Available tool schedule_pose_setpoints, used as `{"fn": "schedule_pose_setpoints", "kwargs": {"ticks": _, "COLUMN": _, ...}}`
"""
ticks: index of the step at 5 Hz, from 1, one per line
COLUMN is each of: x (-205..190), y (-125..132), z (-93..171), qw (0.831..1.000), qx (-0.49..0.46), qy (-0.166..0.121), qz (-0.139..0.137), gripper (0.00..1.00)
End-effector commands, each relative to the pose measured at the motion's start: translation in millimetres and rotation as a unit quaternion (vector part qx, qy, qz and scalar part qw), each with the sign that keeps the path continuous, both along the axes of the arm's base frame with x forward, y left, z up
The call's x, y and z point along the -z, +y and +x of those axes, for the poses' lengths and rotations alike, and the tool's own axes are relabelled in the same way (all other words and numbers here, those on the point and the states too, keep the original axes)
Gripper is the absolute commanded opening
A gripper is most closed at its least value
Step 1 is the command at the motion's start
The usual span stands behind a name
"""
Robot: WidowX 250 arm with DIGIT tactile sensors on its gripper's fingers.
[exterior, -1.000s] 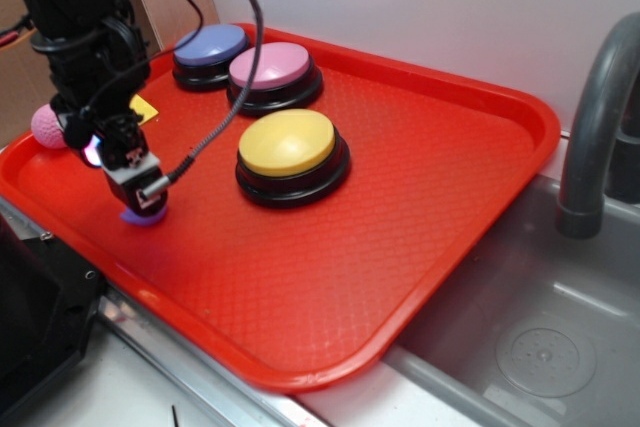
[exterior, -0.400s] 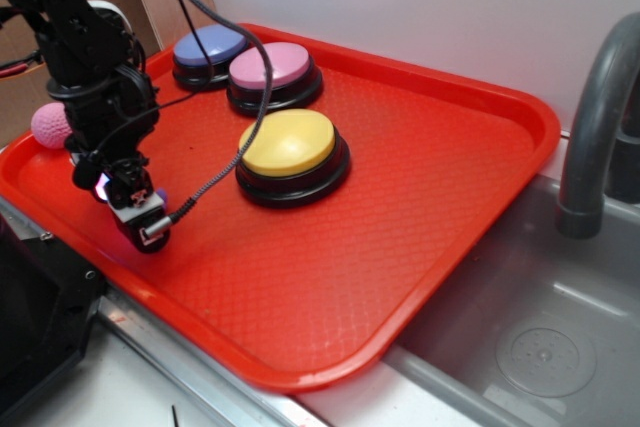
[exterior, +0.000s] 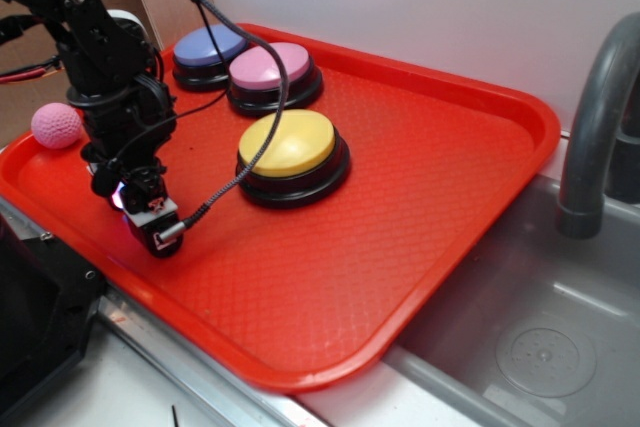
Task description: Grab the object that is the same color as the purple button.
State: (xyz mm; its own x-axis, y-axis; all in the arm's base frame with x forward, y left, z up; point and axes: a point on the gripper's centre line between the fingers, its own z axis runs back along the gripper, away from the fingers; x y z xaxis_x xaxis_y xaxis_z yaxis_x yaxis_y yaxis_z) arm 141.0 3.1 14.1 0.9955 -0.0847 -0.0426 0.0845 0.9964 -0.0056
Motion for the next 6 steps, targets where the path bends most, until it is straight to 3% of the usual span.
{"fn": "schedule_pose_setpoints", "kwargs": {"ticks": 1, "x": -36, "y": -2, "z": 5, "qw": 1.000, "qx": 0.005, "qy": -0.021, "qz": 0.004, "gripper": 0.00}}
{"fn": "schedule_pose_setpoints", "kwargs": {"ticks": 2, "x": -86, "y": -18, "z": 14, "qw": 0.999, "qx": 0.006, "qy": -0.050, "qz": 0.000, "gripper": 0.00}}
{"fn": "schedule_pose_setpoints", "kwargs": {"ticks": 3, "x": -137, "y": -28, "z": 17, "qw": 0.999, "qx": 0.011, "qy": -0.043, "qz": -0.016, "gripper": 0.00}}
{"fn": "schedule_pose_setpoints", "kwargs": {"ticks": 4, "x": -187, "y": -30, "z": 9, "qw": 0.996, "qx": -0.012, "qy": -0.077, "qz": -0.032, "gripper": 0.00}}
{"fn": "schedule_pose_setpoints", "kwargs": {"ticks": 5, "x": -221, "y": -26, "z": -4, "qw": 0.994, "qx": -0.037, "qy": -0.101, "qz": -0.035, "gripper": 0.00}}
{"fn": "schedule_pose_setpoints", "kwargs": {"ticks": 6, "x": -214, "y": -21, "z": -4, "qw": 0.994, "qx": -0.049, "qy": -0.096, "qz": -0.027, "gripper": 0.00}}
